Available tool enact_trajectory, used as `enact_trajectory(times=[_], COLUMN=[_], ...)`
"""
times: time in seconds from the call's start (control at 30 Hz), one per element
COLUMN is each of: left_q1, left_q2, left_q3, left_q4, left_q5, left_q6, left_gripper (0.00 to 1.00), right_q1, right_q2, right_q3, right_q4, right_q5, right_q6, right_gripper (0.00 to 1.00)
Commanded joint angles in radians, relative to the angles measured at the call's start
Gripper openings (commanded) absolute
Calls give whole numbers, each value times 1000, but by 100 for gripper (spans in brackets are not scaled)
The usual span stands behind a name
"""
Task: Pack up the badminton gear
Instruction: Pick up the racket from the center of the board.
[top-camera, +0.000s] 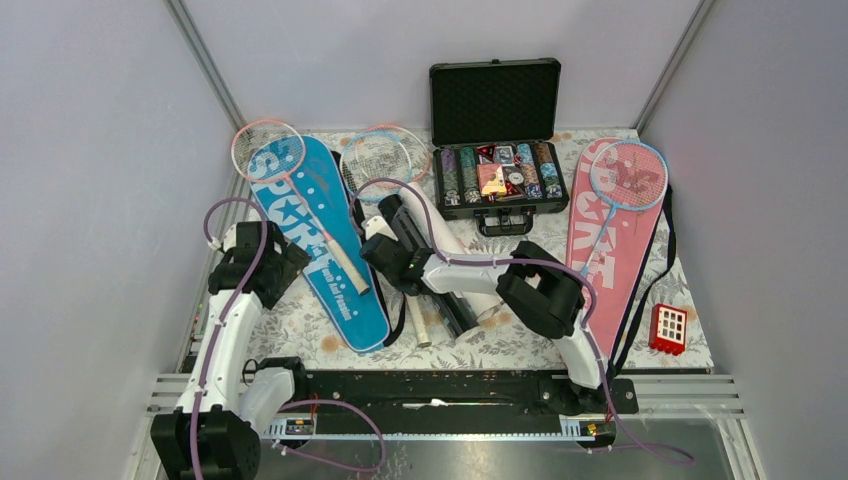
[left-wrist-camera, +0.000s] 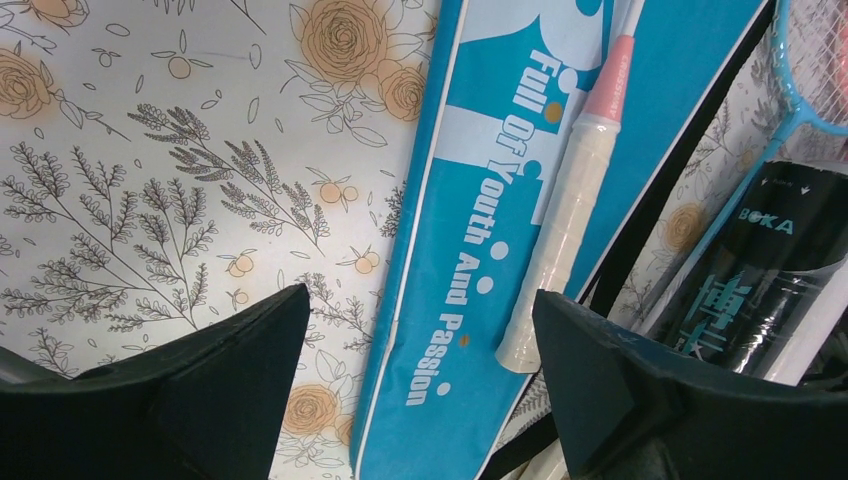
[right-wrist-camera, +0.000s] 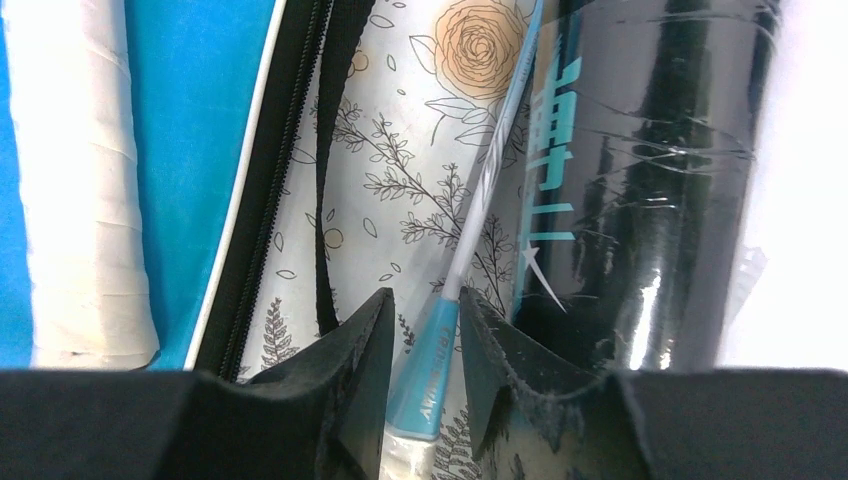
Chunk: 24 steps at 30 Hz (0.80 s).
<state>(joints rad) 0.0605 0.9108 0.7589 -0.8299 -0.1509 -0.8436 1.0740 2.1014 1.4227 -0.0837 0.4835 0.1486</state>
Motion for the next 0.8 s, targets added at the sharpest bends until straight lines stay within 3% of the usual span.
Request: enact_trajectory(times=[0.0, 0.47, 0.77], left_q1=[8, 8, 9], left_q2=[-27, -51, -82], left_q3=[18, -10, -12], left_q4=[9, 26, 46], left_q5=[-31, -21, -8], left_q6=[-50, -106, -81], left_gripper=[88, 83, 81], right_q1=[-6, -6, -5], right_q2=[40, 156, 122], right_q3=[76, 231, 162], right_q4=[-49, -265, -234], right_q5=[97, 155, 26], right_q6=[5, 119, 184], right_gripper=[39, 47, 33])
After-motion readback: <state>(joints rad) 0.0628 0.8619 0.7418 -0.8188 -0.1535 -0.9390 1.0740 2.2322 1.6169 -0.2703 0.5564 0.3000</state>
